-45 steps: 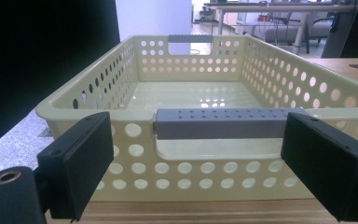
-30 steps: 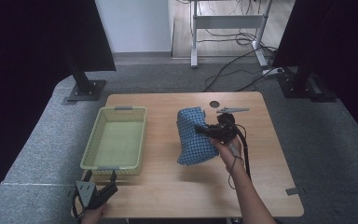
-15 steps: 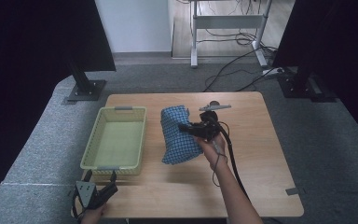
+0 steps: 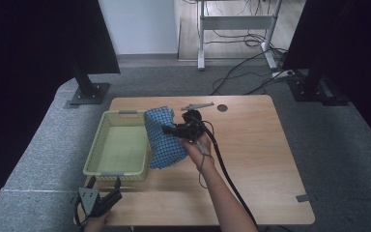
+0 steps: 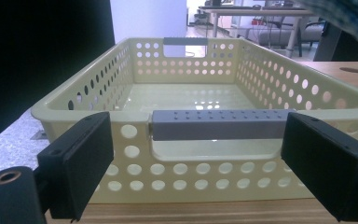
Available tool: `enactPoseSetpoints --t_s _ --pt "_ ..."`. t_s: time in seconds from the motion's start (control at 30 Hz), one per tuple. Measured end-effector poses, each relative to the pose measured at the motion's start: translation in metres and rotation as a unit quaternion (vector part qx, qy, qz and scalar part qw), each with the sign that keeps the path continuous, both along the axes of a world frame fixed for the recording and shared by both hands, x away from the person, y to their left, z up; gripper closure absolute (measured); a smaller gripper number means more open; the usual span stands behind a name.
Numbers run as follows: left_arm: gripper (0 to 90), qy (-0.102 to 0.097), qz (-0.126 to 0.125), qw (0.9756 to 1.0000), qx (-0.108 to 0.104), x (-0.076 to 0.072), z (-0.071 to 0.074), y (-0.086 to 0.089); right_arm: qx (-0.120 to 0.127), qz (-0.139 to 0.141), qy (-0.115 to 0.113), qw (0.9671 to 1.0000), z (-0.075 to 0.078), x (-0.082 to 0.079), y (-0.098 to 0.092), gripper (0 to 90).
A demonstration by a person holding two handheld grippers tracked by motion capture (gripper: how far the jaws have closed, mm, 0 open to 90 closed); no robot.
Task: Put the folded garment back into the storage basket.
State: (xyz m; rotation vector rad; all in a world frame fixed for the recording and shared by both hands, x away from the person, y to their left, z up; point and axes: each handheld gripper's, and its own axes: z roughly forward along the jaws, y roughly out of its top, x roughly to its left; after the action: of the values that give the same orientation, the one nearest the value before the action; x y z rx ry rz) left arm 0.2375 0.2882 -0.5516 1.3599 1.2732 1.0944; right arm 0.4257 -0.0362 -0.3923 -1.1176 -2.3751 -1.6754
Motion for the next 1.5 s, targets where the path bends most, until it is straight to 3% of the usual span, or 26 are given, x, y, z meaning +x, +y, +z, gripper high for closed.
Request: enactPoseSetpoints --t_s 0.3,0.6,1.27,1.33,1.4,1.5 --pt "9.2 0.000 -0.001 1.0000 0.001 0.000 0.000 0.000 0.008 0.024 0.005 0.9997 0.007 0.007 0.045 71.6" --pt "9.2 -0.002 0.000 1.0000 -0.001 0.000 0.000 0.000 0.011 0.037 0.005 0.9992 0.010 0.012 0.078 71.6" --pt "9.2 -0.001 0.001 1.0000 -0.002 0.000 0.000 0.000 0.003 0.039 0.006 0.9992 0.004 0.023 0.150 71.3" --pt "9.2 0.001 -0.003 1.0000 -0.003 0.000 0.000 0.001 0.024 0.047 0.019 0.9984 0.003 0.022 0.156 71.4" --pt "9.2 -0.001 -0.003 1.0000 -0.003 0.000 0.000 0.001 0.009 0.040 0.004 0.9992 0.003 0.020 0.164 71.4" --pt "9.2 -0.003 -0.005 1.0000 0.000 -0.001 0.000 0.000 0.010 0.034 0.009 0.9993 0.002 0.021 0.171 71.4"
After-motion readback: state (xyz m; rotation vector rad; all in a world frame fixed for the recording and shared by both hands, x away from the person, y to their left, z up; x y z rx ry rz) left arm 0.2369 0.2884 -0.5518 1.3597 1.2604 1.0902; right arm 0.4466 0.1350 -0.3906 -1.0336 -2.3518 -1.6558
